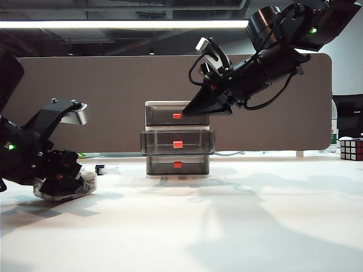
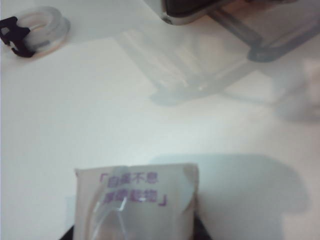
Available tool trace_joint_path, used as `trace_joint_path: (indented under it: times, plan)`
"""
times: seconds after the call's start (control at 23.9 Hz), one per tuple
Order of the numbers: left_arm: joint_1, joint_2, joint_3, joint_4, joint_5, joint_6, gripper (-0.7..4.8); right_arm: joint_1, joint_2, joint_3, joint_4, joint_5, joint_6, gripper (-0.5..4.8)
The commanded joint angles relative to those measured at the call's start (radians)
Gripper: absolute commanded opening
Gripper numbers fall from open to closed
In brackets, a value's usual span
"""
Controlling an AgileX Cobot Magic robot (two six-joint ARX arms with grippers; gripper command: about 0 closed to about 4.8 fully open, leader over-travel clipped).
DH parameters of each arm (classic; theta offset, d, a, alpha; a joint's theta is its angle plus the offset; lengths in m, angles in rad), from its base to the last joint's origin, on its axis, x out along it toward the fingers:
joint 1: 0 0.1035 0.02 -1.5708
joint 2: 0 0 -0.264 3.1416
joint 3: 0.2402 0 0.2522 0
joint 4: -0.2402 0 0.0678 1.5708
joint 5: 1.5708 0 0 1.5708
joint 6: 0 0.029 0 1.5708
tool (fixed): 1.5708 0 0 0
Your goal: Open the second layer of the drawer on the table, pick up a pack of napkins on the table and put it in, and finally close the drawer.
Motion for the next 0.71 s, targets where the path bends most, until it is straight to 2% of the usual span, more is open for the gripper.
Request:
trace_joint_path:
  times: [0.04,0.21,0.29,0.5,0.59,0.71]
  plan:
    - [0.0,-0.004,-0.001,0.018,0.072,0.048,1.76,0.0,-0.009,0.005,0.006,-0.001,-0.005,-0.05]
    - [0.0,-0.028,0.026,0.131,0.229,0.087,1.77,0.0,-0.015,0.005,-0.008,0.0,-0.015,-0.05]
    - [0.0,-0.037,0.071,0.104,0.256,0.09,1.78,-0.002,-0.023,0.005,-0.018,-0.001,-0.026,-0.05]
    - [0.0,-0.056,0.234,-0.031,0.29,0.185,1.79,-0.017,-0.048,0.005,-0.045,0.02,-0.039,-0.05]
    - [0.0,-0.053,0.38,-0.179,0.34,0.256,1.79,-0.036,-0.067,0.005,-0.06,0.019,-0.041,-0.05]
    - [-0.001,-0.042,0.491,-0.317,0.392,0.346,1.79,-0.051,-0.081,0.005,-0.068,0.018,-0.041,-0.05]
